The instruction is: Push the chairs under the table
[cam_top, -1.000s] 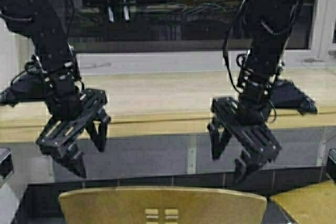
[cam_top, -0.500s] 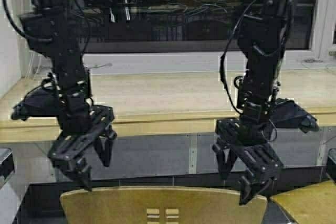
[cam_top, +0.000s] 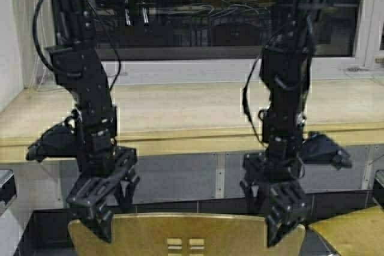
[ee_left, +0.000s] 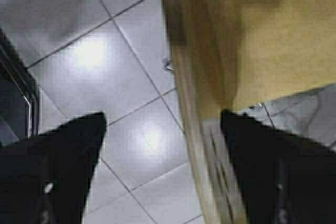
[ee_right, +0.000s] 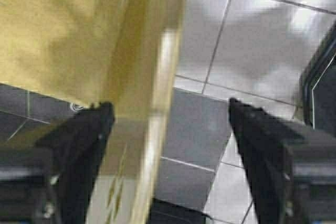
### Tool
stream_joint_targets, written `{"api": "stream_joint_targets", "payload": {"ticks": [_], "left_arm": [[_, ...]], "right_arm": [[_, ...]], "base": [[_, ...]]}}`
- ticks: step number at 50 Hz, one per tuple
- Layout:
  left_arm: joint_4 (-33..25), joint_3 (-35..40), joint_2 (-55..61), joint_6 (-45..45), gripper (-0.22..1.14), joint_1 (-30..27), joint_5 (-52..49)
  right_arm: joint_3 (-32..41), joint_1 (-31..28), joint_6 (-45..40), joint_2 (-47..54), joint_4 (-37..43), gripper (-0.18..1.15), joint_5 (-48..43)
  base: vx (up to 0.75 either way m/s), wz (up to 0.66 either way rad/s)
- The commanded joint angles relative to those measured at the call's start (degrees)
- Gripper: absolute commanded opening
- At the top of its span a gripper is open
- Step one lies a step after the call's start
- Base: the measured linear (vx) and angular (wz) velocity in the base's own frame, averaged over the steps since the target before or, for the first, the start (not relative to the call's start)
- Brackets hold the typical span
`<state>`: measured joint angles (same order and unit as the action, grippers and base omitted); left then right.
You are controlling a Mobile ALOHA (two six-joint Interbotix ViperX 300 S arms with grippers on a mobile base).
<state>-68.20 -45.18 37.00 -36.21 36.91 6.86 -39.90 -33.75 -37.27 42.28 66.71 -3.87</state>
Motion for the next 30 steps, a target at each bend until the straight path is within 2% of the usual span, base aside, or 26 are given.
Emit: {"api": "stream_joint_targets", "payload": {"ticks": [1, 22, 27, 30], "left_arm": [[-0.7, 1.8, 1.7, -0.1, 0.97, 0.2, 0.1], [-3.9, 7.3, 9.7, -0.1, 0.97, -0.8, -0.2], [-4.4, 7.8, 9.7, -0.2, 0.97, -0.8, -0.4], [-4.6, 8.2, 9.8, -0.1, 0.94, -0.8, -0.4]], "right_arm": [[2.9, 0.6, 0.1, 2.5, 0.1, 0.97, 0.8], [4.9, 4.0, 1.0, 7.4, -1.4, 0.96, 1.3], [5.6, 4.0, 1.0, 7.6, -1.3, 0.89, 1.3], [6.4, 4.0, 1.0, 7.8, -1.2, 0.77, 1.3]], "base": [[0.0, 0.0], [0.0, 0.0], [0.01, 0.02], [0.01, 0.01]]}}
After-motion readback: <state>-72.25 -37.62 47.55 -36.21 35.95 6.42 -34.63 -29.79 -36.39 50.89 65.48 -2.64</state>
